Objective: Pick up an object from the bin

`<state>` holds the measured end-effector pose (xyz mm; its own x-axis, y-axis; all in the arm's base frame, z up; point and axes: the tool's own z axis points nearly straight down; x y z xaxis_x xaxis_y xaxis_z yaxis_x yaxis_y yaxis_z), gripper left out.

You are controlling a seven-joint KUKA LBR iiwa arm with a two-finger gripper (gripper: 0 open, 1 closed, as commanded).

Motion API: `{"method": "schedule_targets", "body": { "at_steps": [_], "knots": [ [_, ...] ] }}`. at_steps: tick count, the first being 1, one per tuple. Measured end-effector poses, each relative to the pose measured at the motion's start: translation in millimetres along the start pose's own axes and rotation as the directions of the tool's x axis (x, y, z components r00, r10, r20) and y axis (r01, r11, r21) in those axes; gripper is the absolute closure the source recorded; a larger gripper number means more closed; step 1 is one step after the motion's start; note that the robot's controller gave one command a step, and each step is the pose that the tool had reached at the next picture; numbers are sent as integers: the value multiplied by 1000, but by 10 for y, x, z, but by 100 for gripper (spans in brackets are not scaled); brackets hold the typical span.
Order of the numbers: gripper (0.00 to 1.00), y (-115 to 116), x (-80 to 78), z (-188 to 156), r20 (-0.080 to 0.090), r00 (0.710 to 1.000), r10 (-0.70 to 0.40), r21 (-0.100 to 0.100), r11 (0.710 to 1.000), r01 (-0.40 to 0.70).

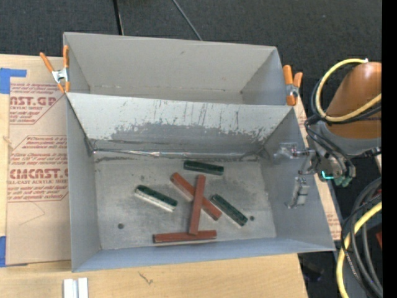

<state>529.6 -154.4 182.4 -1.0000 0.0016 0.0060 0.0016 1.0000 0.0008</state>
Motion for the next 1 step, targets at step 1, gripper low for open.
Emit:
{"method": "schedule_targets", "body": {
  "at_steps": [1],
  "knots": [
    [0, 6, -18, -46, 8, 1000, -2, 2, 1000, 2]
  ]
}}
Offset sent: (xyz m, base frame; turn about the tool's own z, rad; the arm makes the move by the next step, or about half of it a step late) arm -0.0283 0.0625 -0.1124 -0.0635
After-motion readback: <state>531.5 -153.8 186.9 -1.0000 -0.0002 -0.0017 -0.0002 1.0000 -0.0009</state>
